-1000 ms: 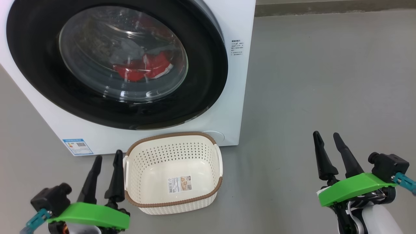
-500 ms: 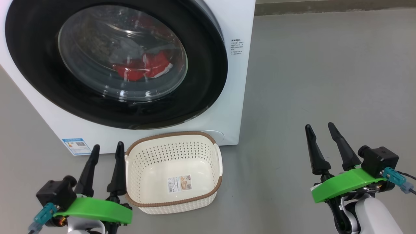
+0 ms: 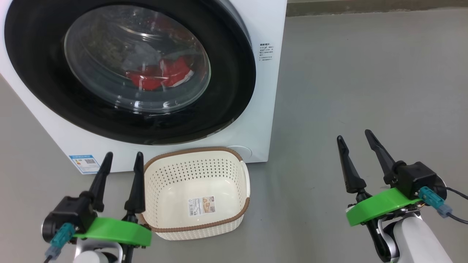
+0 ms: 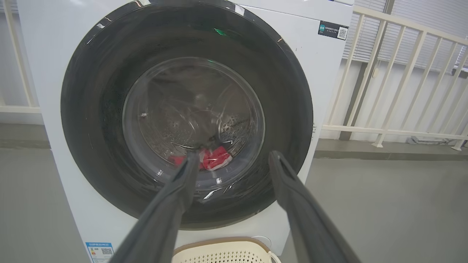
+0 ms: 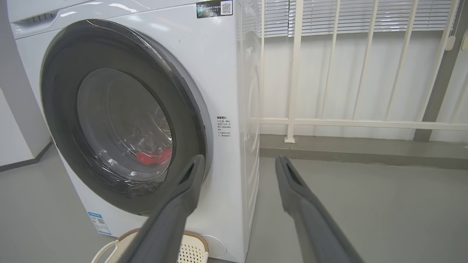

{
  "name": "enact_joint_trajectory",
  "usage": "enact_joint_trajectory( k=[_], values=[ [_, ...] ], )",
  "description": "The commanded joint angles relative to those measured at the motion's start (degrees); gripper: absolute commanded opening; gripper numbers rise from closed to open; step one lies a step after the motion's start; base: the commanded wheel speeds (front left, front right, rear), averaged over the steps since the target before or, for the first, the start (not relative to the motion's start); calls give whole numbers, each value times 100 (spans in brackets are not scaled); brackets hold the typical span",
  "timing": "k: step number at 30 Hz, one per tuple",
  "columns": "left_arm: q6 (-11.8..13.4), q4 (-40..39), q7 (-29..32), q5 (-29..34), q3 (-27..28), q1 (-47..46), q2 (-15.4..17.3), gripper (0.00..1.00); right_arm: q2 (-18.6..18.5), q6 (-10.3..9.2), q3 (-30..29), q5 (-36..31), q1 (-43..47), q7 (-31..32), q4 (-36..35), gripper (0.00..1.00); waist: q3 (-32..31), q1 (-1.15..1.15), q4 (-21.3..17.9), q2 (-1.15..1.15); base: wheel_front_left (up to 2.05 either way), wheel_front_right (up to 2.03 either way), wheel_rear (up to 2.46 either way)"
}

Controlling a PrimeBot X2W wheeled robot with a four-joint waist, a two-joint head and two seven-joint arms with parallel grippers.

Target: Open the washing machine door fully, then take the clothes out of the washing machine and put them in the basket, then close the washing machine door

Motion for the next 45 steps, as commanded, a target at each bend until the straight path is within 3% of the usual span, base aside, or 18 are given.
enact_joint_trajectory(
  k=[1, 7, 35, 36, 38, 39, 45],
  values=[
    [22, -171, -76, 179, 143, -292, 83, 100, -38, 42, 162, -169, -308, -84, -174, 100, 2, 0, 3, 0, 0, 0, 0],
    [17, -153, -125, 393, 143, -314, 85, 100, -40, 43, 181, -356, -329, -133, -180, 100, -3, -1, 9, 0, 0, 0, 0],
    [6, 65, -125, 313, 97, -298, 85, 100, -40, 43, 173, -281, -284, -133, -76, 100, -29, -1, 73, 0, 0, 0, 0],
    [2, 62, -125, 307, 88, -303, 85, 100, -40, 43, 186, -272, -290, -133, -57, 87, -4, -1, 86, 0, 0, 0, 0],
    [-4, 43, -125, 276, 71, -321, 85, 100, -65, 43, 246, -242, -328, -133, -2, 4, 63, -1, 112, 0, 0, 0, 0],
    [-6, 33, -125, 262, 59, -327, 85, 100, -81, 43, 279, -210, -358, -133, 9, 0, 102, -1, 124, 0, 0, 0, 0],
    [-18, -106, -125, 198, -16, -404, 85, 100, -139, 43, 376, 298, -591, -133, 107, 0, 379, -1, 213, 0, 0, 0, 0]
  ],
)
